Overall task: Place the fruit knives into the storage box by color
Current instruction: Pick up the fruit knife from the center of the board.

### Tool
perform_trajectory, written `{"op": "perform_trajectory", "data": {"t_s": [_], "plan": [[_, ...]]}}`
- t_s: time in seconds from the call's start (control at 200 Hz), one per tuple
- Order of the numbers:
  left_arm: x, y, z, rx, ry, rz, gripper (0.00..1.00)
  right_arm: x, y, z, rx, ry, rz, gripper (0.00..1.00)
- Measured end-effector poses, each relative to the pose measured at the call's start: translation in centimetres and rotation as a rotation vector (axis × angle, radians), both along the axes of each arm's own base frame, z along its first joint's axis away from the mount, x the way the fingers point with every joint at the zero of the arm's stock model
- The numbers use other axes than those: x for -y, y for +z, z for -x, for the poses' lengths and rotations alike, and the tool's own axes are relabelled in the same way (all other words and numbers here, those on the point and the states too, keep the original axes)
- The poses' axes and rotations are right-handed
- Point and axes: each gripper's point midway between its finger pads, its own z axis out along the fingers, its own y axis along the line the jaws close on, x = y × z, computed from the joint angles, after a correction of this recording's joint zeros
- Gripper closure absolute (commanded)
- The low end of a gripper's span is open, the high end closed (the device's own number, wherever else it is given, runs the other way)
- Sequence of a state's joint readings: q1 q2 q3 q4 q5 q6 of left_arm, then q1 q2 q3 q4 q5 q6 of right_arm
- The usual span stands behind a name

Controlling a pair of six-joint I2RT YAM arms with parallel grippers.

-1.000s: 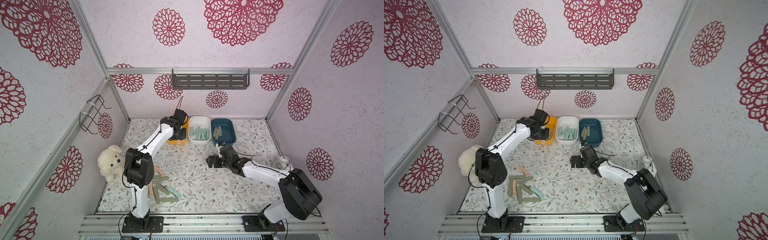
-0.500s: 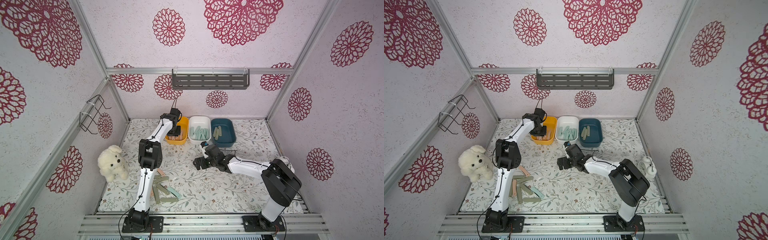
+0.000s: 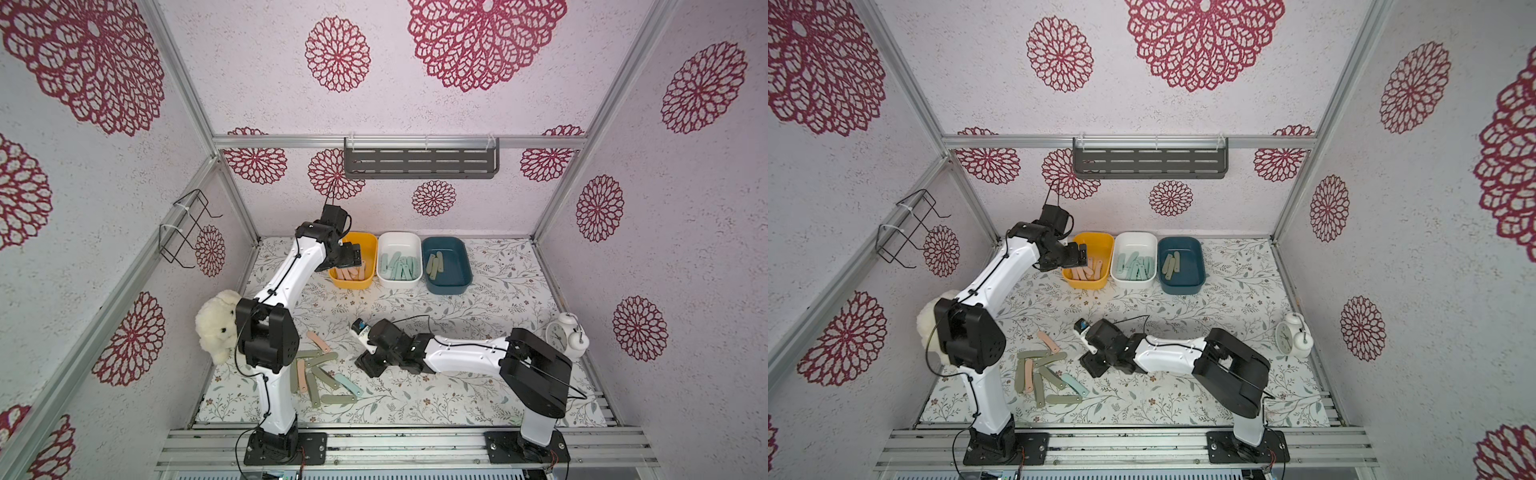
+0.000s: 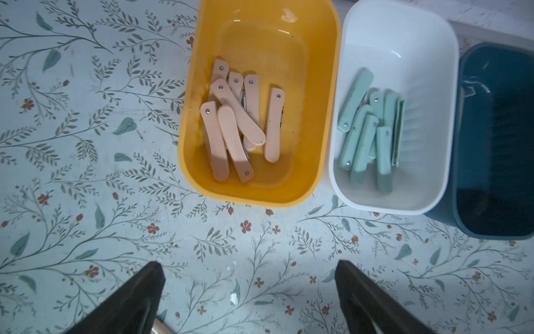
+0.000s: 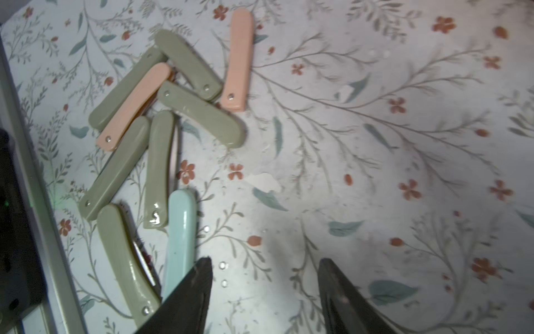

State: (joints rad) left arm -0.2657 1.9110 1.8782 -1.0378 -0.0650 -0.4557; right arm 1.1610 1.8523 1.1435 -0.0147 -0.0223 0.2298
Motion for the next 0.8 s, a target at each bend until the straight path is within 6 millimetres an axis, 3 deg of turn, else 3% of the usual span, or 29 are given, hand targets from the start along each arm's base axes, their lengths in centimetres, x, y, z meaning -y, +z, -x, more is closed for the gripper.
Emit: {"op": "perform_trajectory", "data": {"t_s": [0.145, 0.35, 0.5, 0.801], "plan": [[-1.3, 0.6, 2.9, -0.002, 0.034, -0.009, 0.03, -2.8, -1.2, 2.8, 0.022, 0.089, 0.048, 0.41], [-2.2, -2.7, 5.4, -0.095, 0.051, -0.035, 0.03, -4.3, -3.6, 4.5, 0.037, 0.138, 0.142, 0.46], [-2.4, -4.0, 6.6, -0.128, 0.054, -0.037, 0.03, -4.5, -3.8, 4.4, 0.056, 0.130, 0.174, 0.57], [-2.1, -2.5, 6.3, -0.066, 0.049, -0.002, 0.03, -3.7, -3.9, 3.8, 0.059, 0.074, 0.210, 0.80]]}}
